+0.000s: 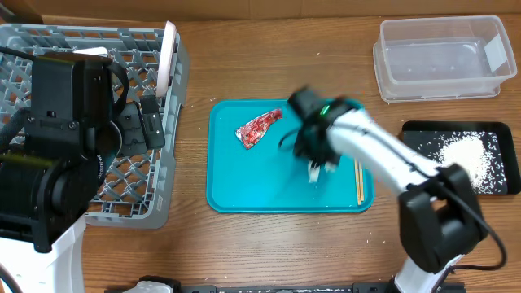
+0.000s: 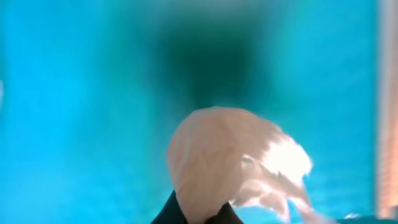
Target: Sort waste into correct bins and load items into the dishwasher
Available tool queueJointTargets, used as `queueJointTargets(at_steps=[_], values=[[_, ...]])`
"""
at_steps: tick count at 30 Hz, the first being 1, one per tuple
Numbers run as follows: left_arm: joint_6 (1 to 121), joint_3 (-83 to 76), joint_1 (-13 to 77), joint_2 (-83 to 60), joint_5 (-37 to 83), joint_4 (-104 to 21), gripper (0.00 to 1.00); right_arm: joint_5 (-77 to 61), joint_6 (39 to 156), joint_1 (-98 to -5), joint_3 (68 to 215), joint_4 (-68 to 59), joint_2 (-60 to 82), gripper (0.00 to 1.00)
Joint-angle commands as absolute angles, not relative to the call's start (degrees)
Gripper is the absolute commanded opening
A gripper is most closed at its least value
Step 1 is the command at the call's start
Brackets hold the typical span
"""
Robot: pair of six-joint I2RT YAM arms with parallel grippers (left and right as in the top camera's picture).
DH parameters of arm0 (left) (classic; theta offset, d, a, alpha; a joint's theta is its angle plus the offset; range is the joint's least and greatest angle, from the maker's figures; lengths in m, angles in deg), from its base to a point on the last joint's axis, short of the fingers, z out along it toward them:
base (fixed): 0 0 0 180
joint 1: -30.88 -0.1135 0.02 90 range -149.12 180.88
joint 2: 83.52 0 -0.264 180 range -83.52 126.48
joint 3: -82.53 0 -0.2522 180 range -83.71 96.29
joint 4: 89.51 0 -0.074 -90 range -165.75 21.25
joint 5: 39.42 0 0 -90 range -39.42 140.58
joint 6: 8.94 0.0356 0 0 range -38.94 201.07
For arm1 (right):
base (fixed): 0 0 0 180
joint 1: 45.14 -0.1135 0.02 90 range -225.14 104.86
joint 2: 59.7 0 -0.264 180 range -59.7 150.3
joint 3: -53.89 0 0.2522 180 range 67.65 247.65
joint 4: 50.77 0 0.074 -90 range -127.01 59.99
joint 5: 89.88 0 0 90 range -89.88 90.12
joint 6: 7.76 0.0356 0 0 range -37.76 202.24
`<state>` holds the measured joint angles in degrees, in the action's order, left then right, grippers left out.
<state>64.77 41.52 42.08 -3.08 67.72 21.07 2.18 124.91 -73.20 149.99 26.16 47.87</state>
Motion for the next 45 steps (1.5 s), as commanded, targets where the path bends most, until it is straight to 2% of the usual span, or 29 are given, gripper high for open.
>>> queueJointTargets(at_steps=[1,7,16,17,18,19,21,22,23,29,32,36,38,40,45], values=[[65.43,41.61,41.75,-2.9,67.44,21.05,1.0,6.1,120.74,-65.63,164.31,29.92,46.71,0.04],[65.43,41.61,41.75,-2.9,67.44,21.05,1.0,6.12,113.83,-53.46,178.19,25.6,46.71,0.04],[65.43,41.61,41.75,-2.88,67.44,21.05,1.0,6.05,113.68,-40.8,177.8,7.85,48.57,0.04],[65.43,41.61,41.75,-2.88,67.44,21.05,1.0,6.03,113.68,-40.26,177.8,6.78,48.85,0.07],[65.43,41.61,41.75,-2.88,67.44,21.05,1.0,6.03,113.66,-39.86,177.8,5.75,49.42,0.14],[65.43,41.61,41.75,-2.88,67.44,21.05,1.0,6.03,113.64,-39.62,177.8,4.99,49.79,0.27],[65.43,41.61,41.75,-2.88,67.44,21.05,1.0,5.77,113.0,-39.54,177.8,4.15,50.55,0.84],[65.43,41.61,41.75,-2.88,67.44,21.05,1.0,5.2,111.6,-39.54,177.8,3.98,50.71,0.96],[65.43,41.61,41.77,-2.88,67.44,21.05,1.0,4.81,110.31,-39.54,177.8,3.98,50.71,1.0],[65.43,41.61,41.75,-2.88,67.44,21.05,1.0,3.17,108.54,-39.54,177.95,6.01,48.65,1.0],[65.43,41.61,41.75,-2.88,67.44,21.05,1.0,-9.71,108.54,-39.54,177.97,9.07,45.18,1.0],[65.43,41.61,41.75,-2.84,67.44,21.05,1.0,-37.77,108.52,-39.82,177.97,14.17,42.93,1.0],[65.43,41.61,41.75,-2.84,67.44,21.05,1.0,-46.82,108.52,-41.02,177.95,17.29,42.9,1.0],[65.43,41.61,41.75,-2.84,67.44,21.05,1.0,-46.64,108.52,-43.34,177.82,20.96,43.06,1.0],[65.43,41.61,41.75,-2.73,67.44,21.05,1.0,-32.94,108.56,-53.83,175.3,24.79,43.06,1.0]])
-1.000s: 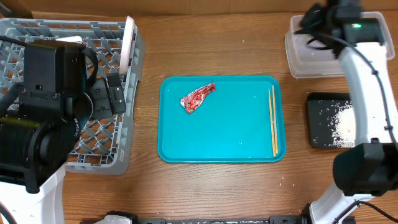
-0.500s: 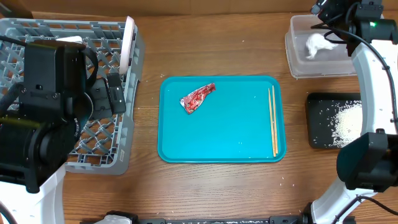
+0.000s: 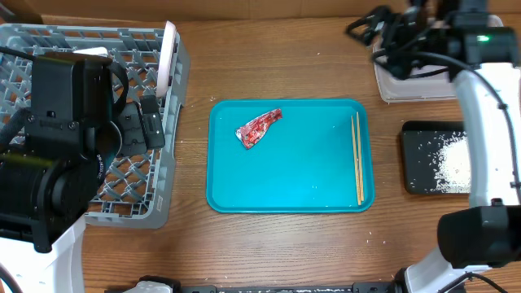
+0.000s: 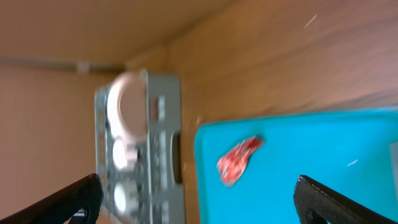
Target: Sort waste into correct bins and load items into the dishwasher
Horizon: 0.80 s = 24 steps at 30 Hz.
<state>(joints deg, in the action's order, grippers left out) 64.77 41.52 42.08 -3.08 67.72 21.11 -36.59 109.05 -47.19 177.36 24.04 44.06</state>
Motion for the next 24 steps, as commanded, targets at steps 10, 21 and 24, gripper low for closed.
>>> queueJointTargets(at_steps=[10,21,24], values=[[65.43,41.61,41.75,-2.53,67.44,21.05,1.0,0.63,134.12,-73.41,168.24,23.65,43.28,1.0],[65.43,41.61,41.75,-2.53,67.44,21.05,1.0,6.12,140.32,-80.39,156.22,7.59,43.3,1.0],[65.43,41.61,41.75,-2.53,67.44,21.05,1.0,5.16,142.55,-80.45,153.53,4.05,43.34,1.0]])
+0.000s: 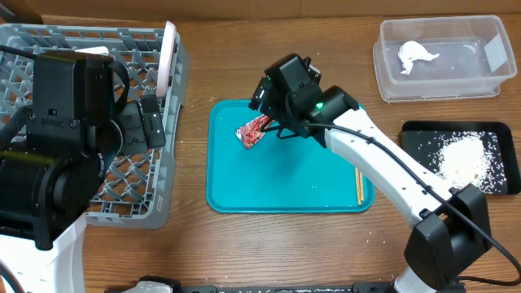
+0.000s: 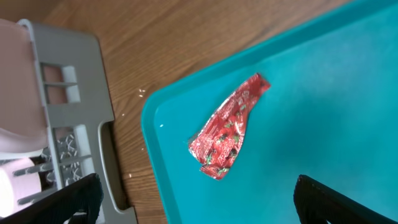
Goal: Sort waste into correct bins and load items into the dishwasher
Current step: 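Grasp the red wrapper on the teal tray with the right gripper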
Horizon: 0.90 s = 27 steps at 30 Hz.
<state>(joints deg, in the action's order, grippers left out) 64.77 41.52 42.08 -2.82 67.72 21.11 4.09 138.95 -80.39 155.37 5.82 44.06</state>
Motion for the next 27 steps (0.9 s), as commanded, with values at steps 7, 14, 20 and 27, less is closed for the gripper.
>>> queueJointTargets(at_steps=[7,14,20,27], values=[[65.43,41.61,41.75,-2.53,67.44,21.05,1.0,4.92,142.57,-80.45,148.22,-4.59,44.48,0.98],[65.43,41.61,41.75,-2.53,67.44,21.05,1.0,0.41,142.25,-80.45,148.11,-9.4,50.01,0.91],[65.43,41.61,41.75,-2.51,67.44,21.05,1.0,-1.42,142.38,-80.45,148.11,-12.3,55.45,0.91],[65.43,41.61,41.75,-2.51,67.44,21.05,1.0,0.92,143.82,-80.45,148.11,-12.72,56.43,0.91]])
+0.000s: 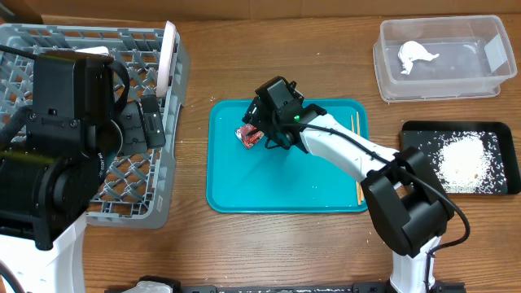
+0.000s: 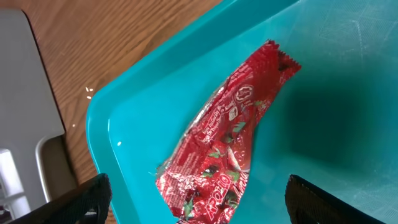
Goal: Sort waste into correct bins and load items into the dishwasher
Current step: 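Grasp the red wrapper on the teal tray with the right gripper, then carry the red wrapper right and drop it into the clear bin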
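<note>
A red foil wrapper [image 2: 227,146] lies at the far left of the teal tray [image 1: 285,183]; in the overhead view the wrapper [image 1: 247,135] is partly hidden under my right gripper [image 1: 262,129]. That gripper [image 2: 199,208] hangs open just above it, one fingertip [image 2: 87,196] on each side. A pair of wooden chopsticks [image 1: 357,163] lies along the tray's right side. A crumpled white tissue [image 1: 416,55] rests in the clear bin [image 1: 444,57]. The grey dish rack [image 1: 122,122] holds a pink plate [image 1: 168,57]. My left arm [image 1: 57,146] stands over the rack, its gripper hidden.
A black tray [image 1: 460,159] with spilled white grains sits at the right edge. Bare wooden table [image 1: 269,244] lies in front of the teal tray and between it and the rack.
My right gripper has come down and slightly left, from above the tray's far edge to close over the red wrapper, still open. The wrapper has not moved.
My right gripper was shut on a white tissue over the teal tray. Then it was open up by the clear bin. Later the tissue lay in that bin and the gripper hovered open near the red wrapper, where it now stands lower.
</note>
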Available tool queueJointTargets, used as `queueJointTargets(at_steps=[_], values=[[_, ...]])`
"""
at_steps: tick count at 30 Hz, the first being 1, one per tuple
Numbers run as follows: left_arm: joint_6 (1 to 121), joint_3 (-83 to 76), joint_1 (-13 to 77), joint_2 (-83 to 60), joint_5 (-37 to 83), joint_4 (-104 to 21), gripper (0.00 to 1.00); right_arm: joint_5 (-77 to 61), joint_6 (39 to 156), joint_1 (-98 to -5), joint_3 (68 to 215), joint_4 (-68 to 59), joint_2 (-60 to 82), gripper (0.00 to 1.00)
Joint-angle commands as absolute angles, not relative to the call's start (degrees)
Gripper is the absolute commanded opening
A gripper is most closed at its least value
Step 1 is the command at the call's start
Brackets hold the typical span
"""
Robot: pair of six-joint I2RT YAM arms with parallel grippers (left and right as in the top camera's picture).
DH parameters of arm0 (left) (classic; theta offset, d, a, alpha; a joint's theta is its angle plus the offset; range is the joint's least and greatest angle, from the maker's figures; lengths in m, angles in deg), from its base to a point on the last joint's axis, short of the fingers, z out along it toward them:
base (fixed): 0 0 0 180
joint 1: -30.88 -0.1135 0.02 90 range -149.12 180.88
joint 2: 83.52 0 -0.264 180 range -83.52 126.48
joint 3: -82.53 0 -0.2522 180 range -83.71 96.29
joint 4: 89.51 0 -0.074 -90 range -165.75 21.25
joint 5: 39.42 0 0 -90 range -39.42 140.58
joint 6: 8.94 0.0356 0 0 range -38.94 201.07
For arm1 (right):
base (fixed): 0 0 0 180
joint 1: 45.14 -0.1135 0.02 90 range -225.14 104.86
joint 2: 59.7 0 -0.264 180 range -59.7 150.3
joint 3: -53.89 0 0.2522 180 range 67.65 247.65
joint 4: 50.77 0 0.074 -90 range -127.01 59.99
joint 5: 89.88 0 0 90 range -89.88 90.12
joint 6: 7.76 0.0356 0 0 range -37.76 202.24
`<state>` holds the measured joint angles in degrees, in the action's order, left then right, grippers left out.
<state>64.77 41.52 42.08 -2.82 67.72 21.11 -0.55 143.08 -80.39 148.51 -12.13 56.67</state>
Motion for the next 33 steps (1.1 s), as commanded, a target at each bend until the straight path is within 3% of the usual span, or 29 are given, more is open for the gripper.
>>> queueJointTargets(at_steps=[1,6,10,17,21,25,33], values=[[65.43,41.61,41.75,-2.51,67.44,21.05,1.0,1.59,143.8,-80.45,148.11,-12.65,56.43,0.91],[65.43,41.61,41.75,-2.53,67.44,21.05,1.0,2.64,143.8,-80.45,148.11,-12.81,57.59,0.91],[65.43,41.61,41.75,-2.51,67.44,21.05,1.0,2.62,143.8,-80.45,148.11,-14.69,59.91,0.81],[65.43,41.61,41.75,-2.51,67.44,21.05,1.0,3.23,143.78,-80.32,148.11,-19.06,62.09,0.47],[65.43,41.61,41.75,-2.51,67.44,21.05,1.0,4.28,143.34,-79.42,148.16,-18.69,62.07,0.04],[65.43,41.61,41.77,-2.51,67.44,21.05,1.0,-0.59,143.36,-76.34,149.01,-15.71,61.46,0.04],[65.43,41.61,41.75,-2.51,67.44,21.05,1.0,-10.8,139.8,-61.17,152.07,-9.9,49.2,0.04]])
